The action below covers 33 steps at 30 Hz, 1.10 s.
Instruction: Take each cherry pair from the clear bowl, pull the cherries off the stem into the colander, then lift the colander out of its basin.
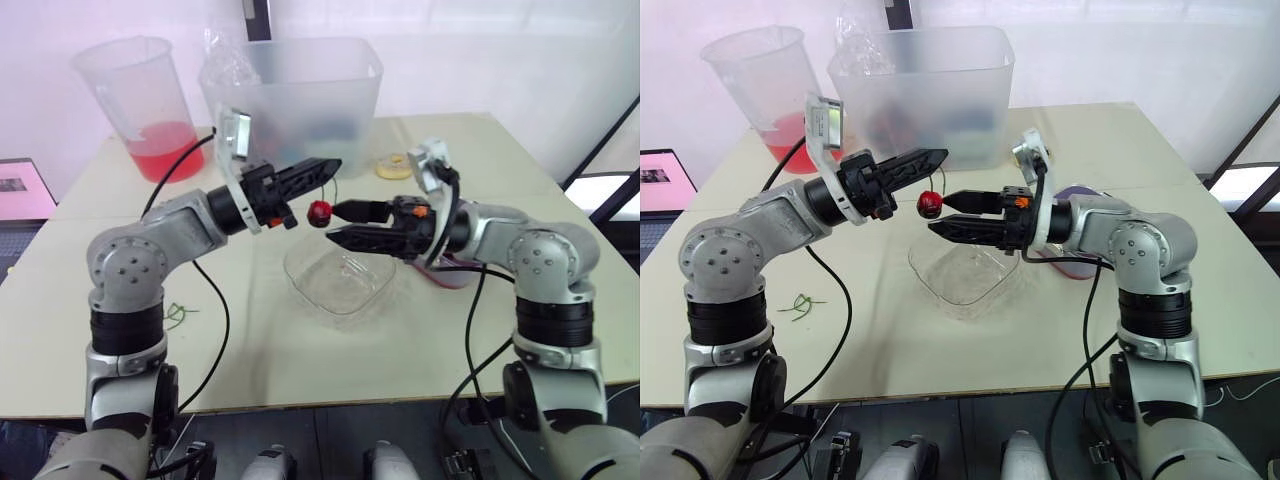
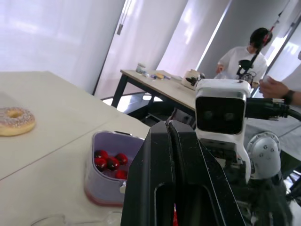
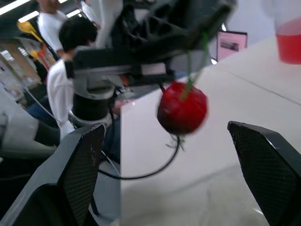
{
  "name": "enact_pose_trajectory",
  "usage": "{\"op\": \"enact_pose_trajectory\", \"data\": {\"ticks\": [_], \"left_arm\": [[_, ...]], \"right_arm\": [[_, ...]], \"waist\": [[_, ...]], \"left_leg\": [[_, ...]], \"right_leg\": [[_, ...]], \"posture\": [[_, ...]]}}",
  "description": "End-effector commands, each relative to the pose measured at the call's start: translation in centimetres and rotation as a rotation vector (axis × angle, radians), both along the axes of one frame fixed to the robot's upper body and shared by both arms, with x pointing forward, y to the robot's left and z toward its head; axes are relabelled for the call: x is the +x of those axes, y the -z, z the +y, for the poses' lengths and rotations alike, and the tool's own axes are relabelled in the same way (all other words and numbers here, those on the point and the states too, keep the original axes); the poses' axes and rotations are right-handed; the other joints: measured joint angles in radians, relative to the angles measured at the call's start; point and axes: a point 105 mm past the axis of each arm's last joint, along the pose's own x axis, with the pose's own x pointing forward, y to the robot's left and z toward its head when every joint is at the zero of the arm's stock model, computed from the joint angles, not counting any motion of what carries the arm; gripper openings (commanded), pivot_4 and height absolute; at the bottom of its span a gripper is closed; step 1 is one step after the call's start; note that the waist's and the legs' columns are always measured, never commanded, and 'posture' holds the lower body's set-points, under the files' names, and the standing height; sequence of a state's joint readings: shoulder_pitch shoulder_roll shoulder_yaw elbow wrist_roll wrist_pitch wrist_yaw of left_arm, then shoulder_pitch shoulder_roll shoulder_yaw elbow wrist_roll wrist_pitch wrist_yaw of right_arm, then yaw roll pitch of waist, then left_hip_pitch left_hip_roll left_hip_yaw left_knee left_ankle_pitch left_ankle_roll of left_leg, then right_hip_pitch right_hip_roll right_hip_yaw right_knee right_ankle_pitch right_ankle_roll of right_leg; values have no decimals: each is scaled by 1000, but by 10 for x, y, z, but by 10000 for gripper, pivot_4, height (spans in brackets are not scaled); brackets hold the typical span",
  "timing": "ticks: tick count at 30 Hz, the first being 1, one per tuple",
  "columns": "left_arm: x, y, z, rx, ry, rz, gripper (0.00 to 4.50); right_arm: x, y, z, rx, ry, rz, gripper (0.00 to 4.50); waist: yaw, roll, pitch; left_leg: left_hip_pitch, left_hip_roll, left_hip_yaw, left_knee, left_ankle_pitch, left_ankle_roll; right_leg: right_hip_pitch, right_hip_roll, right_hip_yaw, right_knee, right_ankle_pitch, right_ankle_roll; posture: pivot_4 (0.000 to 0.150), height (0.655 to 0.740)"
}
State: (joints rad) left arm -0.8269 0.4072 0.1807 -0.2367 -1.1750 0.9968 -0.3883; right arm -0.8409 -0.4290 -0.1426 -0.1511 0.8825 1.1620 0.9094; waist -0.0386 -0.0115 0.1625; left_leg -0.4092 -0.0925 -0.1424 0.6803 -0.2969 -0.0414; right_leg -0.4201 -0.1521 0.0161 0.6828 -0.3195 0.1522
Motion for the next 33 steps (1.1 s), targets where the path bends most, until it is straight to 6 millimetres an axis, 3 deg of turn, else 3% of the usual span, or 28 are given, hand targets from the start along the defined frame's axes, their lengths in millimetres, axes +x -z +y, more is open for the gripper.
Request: {"op": "enact_pose_trajectory", "data": {"ticks": [1,4,7,12,14,18,24,30,33], "left_arm": [[-9,-12,-3,-23,28,-45,0],[-10,-11,-4,-23,34,-45,0],[-10,-11,-4,-22,36,-46,0],[-10,-10,-4,-21,35,-46,0],[-10,-10,-4,-22,32,-46,0],[-10,-10,-3,-25,29,-47,0],[-8,-12,-1,-33,18,-53,0],[-9,-13,0,-39,13,-55,0],[-9,-12,1,-39,11,-55,0]], "right_arm": [[-4,-11,4,55,-4,-10,44891],[-3,-14,8,77,-6,6,44891],[-3,-15,10,90,-11,22,36431],[-2,-14,11,97,-8,35,12273],[-2,-11,10,85,-9,38,5121],[-1,-5,10,59,-1,49,3830],[-6,28,-1,-91,-6,90,3830],[-11,37,-20,-169,-3,86,3830],[4,33,-41,-206,101,41,3830]], "waist": [[-2,0,0],[-6,0,0],[-7,0,0],[-6,0,0],[-6,0,0],[-6,0,0],[-5,0,0],[-6,0,0],[-3,0,0]], "left_leg": [[0,0,0,0,0,0],[0,0,0,0,0,0],[0,1,0,0,0,0],[0,0,0,0,0,0],[0,0,0,0,0,0],[0,0,0,0,0,0],[0,0,0,0,0,0],[0,0,1,0,0,0],[0,0,1,0,0,0]], "right_leg": [[0,0,0,0,0,0],[0,0,0,0,0,0],[0,1,0,0,0,0],[0,0,0,0,0,0],[0,0,0,0,0,0],[0,0,0,0,0,0],[0,0,0,0,0,0],[-1,0,0,0,0,0],[0,0,0,0,0,0]], "posture": [[1500,7400],[1500,7400],[1500,7400],[1500,7400],[1500,7400],[1500,7400],[1500,7400],[1500,7400],[1500,7400]]}}
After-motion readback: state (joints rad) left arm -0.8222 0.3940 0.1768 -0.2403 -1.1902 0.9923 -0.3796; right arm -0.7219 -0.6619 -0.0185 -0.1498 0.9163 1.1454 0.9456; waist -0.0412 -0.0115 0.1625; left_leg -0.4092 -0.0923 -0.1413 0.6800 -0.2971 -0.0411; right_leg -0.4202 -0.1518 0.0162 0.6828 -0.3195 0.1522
